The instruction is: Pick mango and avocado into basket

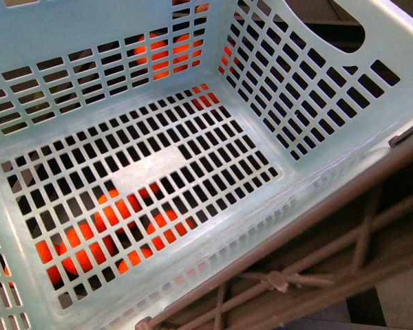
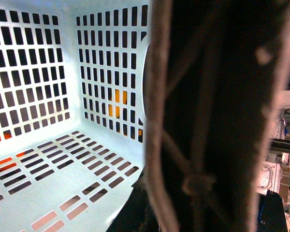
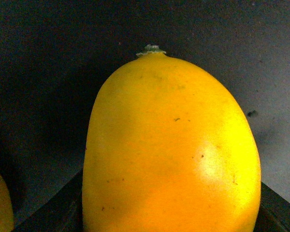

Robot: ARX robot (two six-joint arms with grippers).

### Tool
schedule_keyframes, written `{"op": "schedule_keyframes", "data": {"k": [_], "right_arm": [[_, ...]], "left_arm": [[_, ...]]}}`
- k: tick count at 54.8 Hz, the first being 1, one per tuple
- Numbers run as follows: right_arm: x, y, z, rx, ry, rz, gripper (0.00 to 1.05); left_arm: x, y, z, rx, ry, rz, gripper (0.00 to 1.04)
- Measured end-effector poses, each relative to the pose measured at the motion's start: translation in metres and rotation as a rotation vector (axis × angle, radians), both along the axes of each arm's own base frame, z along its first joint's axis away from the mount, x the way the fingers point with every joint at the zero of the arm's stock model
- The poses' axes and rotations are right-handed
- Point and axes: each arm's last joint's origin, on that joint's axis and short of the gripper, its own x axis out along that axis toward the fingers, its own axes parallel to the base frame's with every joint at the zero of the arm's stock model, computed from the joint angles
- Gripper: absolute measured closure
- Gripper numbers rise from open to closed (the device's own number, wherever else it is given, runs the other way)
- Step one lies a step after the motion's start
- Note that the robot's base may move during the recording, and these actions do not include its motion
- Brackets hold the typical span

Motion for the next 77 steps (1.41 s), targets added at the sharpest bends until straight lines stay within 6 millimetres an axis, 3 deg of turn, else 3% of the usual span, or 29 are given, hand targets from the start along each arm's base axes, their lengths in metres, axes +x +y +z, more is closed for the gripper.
{"op": "schedule_keyframes", "data": {"k": [12, 21, 31, 36, 41, 60, 65, 77], "right_arm": [[-0.014, 0.000, 0.020, -0.005, -0.046, 0.040, 0.42], [-0.024, 0.001, 0.056, -0.042, -0.129, 0.092, 0.42], [-0.058, 0.011, 0.133, -0.055, -0.295, 0.177, 0.42], [-0.071, 0.018, 0.158, -0.064, -0.341, 0.200, 0.42], [-0.087, 0.032, 0.197, -0.065, -0.426, 0.243, 0.42], [-0.119, 0.088, 0.288, 0.018, -0.685, 0.340, 0.42], [-0.128, 0.114, 0.315, 0.053, -0.772, 0.381, 0.42], [-0.132, 0.173, 0.336, 0.064, -0.832, 0.499, 0.42]], "left_arm": [[0.000, 0.000, 0.000, 0.000, 0.000, 0.000, 1.01], [0.000, 0.000, 0.000, 0.000, 0.000, 0.000, 1.01], [0.000, 0.000, 0.000, 0.000, 0.000, 0.000, 1.01], [0.000, 0.000, 0.000, 0.000, 0.000, 0.000, 1.01], [0.000, 0.000, 0.000, 0.000, 0.000, 0.000, 1.01], [0.000, 0.000, 0.000, 0.000, 0.000, 0.000, 1.01], [0.000, 0.000, 0.000, 0.000, 0.000, 0.000, 1.01], [0.000, 0.000, 0.000, 0.000, 0.000, 0.000, 1.01]]}}
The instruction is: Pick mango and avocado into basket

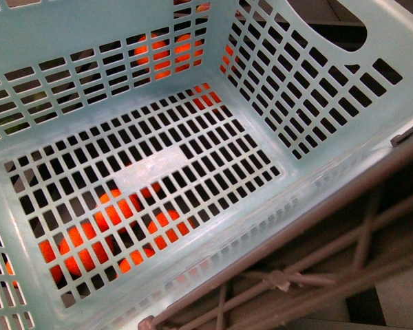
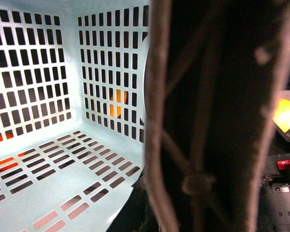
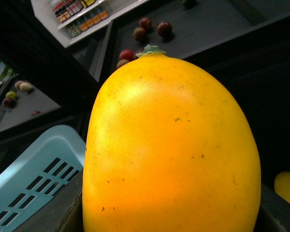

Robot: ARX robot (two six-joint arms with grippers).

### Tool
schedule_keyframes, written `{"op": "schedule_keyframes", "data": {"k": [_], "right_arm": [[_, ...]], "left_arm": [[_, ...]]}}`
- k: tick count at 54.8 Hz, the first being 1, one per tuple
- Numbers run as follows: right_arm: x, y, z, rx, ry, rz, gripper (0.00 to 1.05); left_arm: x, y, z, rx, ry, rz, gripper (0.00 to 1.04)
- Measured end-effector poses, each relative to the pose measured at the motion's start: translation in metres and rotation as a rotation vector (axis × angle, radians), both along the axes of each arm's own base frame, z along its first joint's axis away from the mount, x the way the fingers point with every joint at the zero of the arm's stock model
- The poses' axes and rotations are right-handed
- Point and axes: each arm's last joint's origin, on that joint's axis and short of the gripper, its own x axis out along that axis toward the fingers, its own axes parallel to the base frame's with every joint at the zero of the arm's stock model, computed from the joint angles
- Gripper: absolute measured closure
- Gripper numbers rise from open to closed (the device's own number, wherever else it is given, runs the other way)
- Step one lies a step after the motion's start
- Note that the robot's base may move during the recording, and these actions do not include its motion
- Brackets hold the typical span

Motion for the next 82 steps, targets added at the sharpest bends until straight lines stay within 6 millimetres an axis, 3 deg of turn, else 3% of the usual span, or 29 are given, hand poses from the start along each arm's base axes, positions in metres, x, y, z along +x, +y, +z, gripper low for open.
{"op": "schedule_keyframes", "data": {"k": [11, 24, 45, 53, 58, 70, 77, 82], "right_arm": [[0.004, 0.033, -0.001, -0.074, -0.014, 0.092, 0.42], [0.003, 0.059, -0.008, -0.109, 0.002, 0.168, 0.43], [-0.003, 0.074, -0.016, -0.126, 0.019, 0.223, 0.43], [-0.004, 0.077, -0.019, -0.135, 0.025, 0.233, 0.22], [-0.004, 0.077, -0.019, -0.132, 0.023, 0.229, 0.07], [0.002, 0.063, -0.022, -0.156, 0.020, 0.072, 0.09], [0.006, 0.022, -0.026, -0.196, 0.053, -0.210, 0.09], [0.005, 0.007, -0.021, -0.178, 0.041, -0.284, 0.09]], "left_arm": [[0.000, 0.000, 0.000, 0.000, 0.000, 0.000, 1.01], [0.000, 0.000, 0.000, 0.000, 0.000, 0.000, 1.01], [0.000, 0.000, 0.000, 0.000, 0.000, -0.001, 1.01], [0.000, 0.000, 0.000, 0.000, 0.000, 0.000, 1.01], [0.000, 0.000, 0.000, 0.000, 0.000, 0.000, 1.01], [0.001, -0.001, -0.001, 0.002, 0.007, -0.002, 1.01], [0.001, -0.001, -0.001, 0.004, 0.006, -0.001, 1.01], [0.001, -0.001, -0.001, 0.004, 0.005, -0.002, 1.01]]}}
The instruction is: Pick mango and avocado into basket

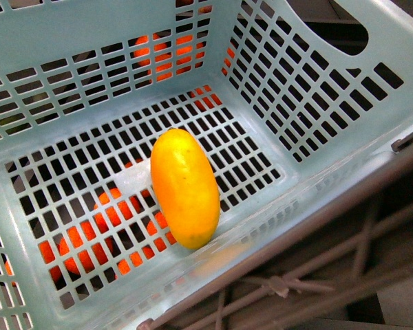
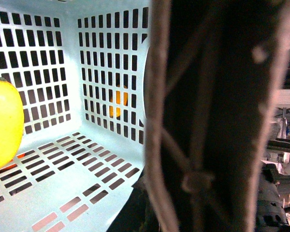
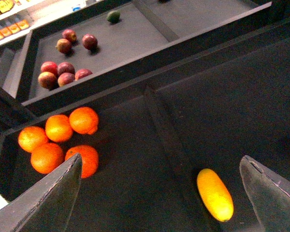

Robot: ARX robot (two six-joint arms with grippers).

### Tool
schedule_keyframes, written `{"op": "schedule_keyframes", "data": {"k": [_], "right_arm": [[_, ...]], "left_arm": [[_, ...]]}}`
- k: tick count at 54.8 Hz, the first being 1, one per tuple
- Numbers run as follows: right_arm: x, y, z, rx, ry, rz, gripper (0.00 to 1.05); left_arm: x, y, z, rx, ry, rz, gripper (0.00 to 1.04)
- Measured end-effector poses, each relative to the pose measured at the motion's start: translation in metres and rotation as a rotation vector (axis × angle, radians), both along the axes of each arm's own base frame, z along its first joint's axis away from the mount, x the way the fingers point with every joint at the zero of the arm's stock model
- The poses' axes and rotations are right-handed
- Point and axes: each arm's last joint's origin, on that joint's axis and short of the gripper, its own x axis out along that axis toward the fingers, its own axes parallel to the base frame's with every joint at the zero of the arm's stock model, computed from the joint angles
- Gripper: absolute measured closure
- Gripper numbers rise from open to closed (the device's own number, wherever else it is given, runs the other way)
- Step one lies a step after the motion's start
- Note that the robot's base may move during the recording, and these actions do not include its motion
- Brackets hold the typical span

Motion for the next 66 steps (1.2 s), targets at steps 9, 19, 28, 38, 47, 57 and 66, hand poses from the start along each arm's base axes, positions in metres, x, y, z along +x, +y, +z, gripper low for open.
{"op": "schedule_keyframes", "data": {"k": [9, 19, 28, 38, 47, 57, 66], "right_arm": [[-0.006, -0.009, -0.007, -0.046, -0.141, 0.083, 0.21], [-0.043, -0.054, -0.029, -0.249, -0.272, 0.103, 0.56], [-0.063, -0.076, -0.047, -0.286, -0.250, 0.105, 0.81], [-0.081, -0.092, -0.057, -0.299, -0.258, 0.115, 1.03], [-0.096, -0.103, -0.066, -0.303, -0.252, 0.108, 1.03], [-0.108, -0.110, -0.072, -0.302, -0.253, 0.109, 1.03], [-0.113, -0.113, -0.074, -0.304, -0.258, 0.105, 0.81]], "left_arm": [[0.000, -0.001, 0.000, -0.001, 0.001, -0.003, 1.01], [0.000, 0.000, 0.000, 0.002, -0.001, 0.001, 1.01], [0.000, 0.000, 0.000, 0.001, -0.001, -0.002, 1.01], [0.000, 0.000, 0.000, 0.000, 0.000, -0.003, 1.01], [0.000, 0.000, 0.000, 0.001, -0.001, -0.002, 1.01], [0.000, 0.000, 0.000, 0.001, -0.001, -0.002, 1.01], [0.000, 0.000, 0.000, 0.001, 0.000, -0.002, 1.01]]}}
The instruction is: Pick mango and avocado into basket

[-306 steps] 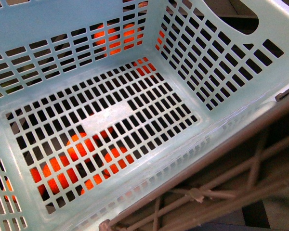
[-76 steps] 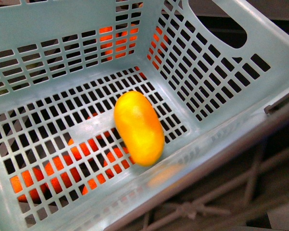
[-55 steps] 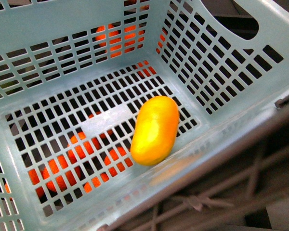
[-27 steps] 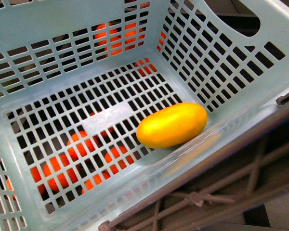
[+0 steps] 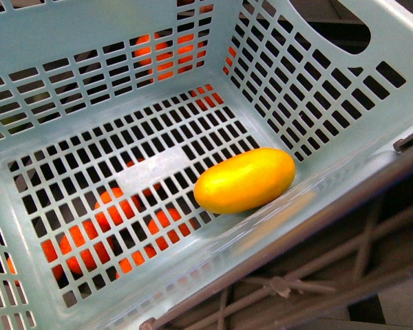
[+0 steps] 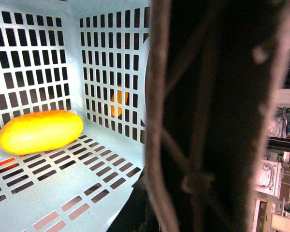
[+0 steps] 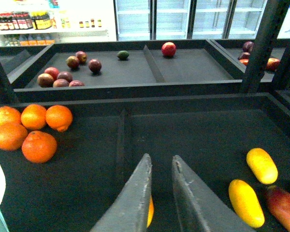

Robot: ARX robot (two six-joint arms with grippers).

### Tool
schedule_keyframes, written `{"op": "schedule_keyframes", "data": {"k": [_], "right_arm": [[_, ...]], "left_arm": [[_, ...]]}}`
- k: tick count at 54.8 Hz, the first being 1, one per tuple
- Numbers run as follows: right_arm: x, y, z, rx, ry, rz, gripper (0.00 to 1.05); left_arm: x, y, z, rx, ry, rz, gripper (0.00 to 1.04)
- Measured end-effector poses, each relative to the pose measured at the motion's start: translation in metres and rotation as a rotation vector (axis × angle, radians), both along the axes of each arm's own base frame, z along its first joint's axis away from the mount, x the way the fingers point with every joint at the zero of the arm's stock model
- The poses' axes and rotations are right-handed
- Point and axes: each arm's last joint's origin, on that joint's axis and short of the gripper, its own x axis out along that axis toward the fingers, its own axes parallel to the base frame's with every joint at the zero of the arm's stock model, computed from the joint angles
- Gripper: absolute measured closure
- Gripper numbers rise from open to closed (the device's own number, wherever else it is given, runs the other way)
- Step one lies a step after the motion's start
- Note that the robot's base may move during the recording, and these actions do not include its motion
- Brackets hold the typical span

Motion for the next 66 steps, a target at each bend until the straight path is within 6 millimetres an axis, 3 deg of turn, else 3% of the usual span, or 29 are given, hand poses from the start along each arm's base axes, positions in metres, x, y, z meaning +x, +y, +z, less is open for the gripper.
{"op": "schedule_keyframes", "data": {"k": [6, 22, 66], "right_arm": [[0.0000, -0.0001, 0.0001, 0.000, 0.000, 0.000, 0.67], [-0.0001, -0.0001, 0.0001, 0.000, -0.001, 0.000, 0.08], [-0.0006, -0.0007, 0.0000, 0.000, -0.003, -0.004, 0.09]], "left_arm": [[0.0000, 0.0000, 0.0000, 0.000, 0.000, 0.000, 1.01], [0.0000, 0.0000, 0.0000, 0.000, 0.000, 0.000, 1.01], [-0.0004, -0.0007, 0.0004, 0.002, -0.003, -0.007, 1.01]]}}
